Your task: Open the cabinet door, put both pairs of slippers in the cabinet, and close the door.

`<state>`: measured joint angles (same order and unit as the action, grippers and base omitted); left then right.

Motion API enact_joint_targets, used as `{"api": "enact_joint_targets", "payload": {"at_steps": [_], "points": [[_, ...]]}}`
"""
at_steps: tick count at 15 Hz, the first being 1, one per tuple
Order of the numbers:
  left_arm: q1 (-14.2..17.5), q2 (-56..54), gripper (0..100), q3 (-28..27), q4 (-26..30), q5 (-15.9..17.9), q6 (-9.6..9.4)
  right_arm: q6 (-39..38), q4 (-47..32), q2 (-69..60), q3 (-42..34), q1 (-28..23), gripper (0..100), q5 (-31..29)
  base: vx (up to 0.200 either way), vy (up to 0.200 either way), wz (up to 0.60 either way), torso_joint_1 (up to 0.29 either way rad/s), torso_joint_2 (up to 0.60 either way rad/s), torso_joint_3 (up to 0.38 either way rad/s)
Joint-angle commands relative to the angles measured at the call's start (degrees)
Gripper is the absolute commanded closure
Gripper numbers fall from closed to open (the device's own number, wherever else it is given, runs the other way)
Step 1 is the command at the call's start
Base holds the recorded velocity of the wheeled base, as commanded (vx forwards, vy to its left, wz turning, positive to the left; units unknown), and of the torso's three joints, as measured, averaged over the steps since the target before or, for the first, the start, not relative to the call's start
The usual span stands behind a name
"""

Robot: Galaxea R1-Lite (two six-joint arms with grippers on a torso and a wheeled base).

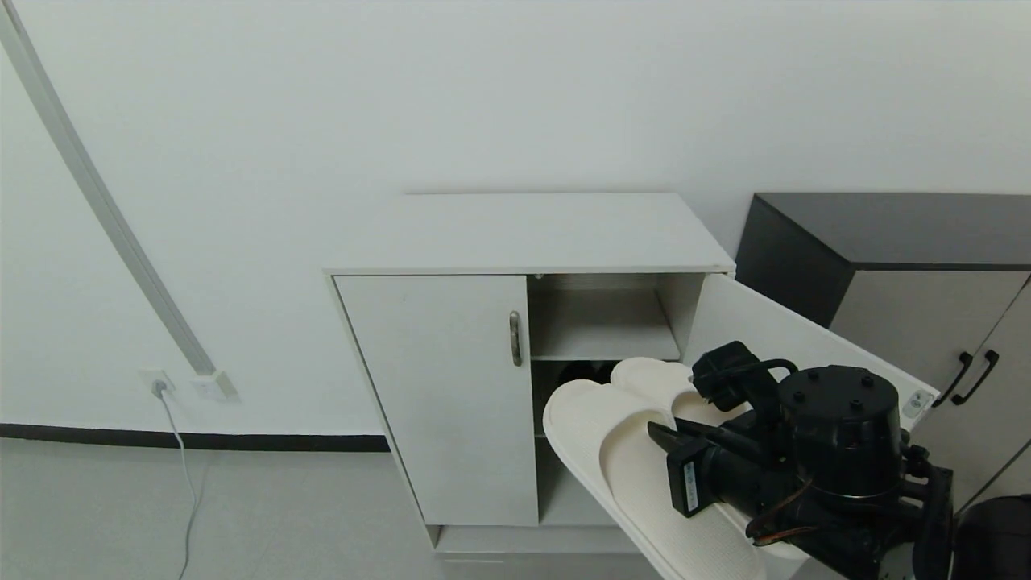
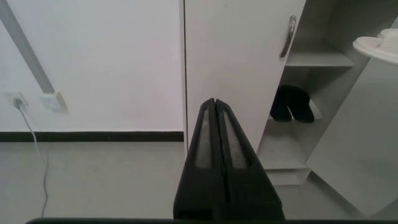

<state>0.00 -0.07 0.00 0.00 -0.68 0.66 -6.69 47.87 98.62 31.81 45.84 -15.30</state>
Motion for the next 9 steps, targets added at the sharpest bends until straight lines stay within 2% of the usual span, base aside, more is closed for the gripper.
{"api": "enact_joint_targets", "payload": {"at_steps": [1, 9], "points": [[0.0, 0.1, 100, 0.0, 0.0, 0.0, 0.04, 0.0, 0.0, 0.1, 0.0, 0.0, 100, 0.0, 0.0, 0.0, 0.0, -0.203, 0.52, 0.32], [0.0, 0.1, 100, 0.0, 0.0, 0.0, 0.04, 0.7, 0.1, 0.8, -0.1, 0.2, 100, 0.0, 0.0, 0.0, 0.0, -0.17, 0.5, 0.32]]}}
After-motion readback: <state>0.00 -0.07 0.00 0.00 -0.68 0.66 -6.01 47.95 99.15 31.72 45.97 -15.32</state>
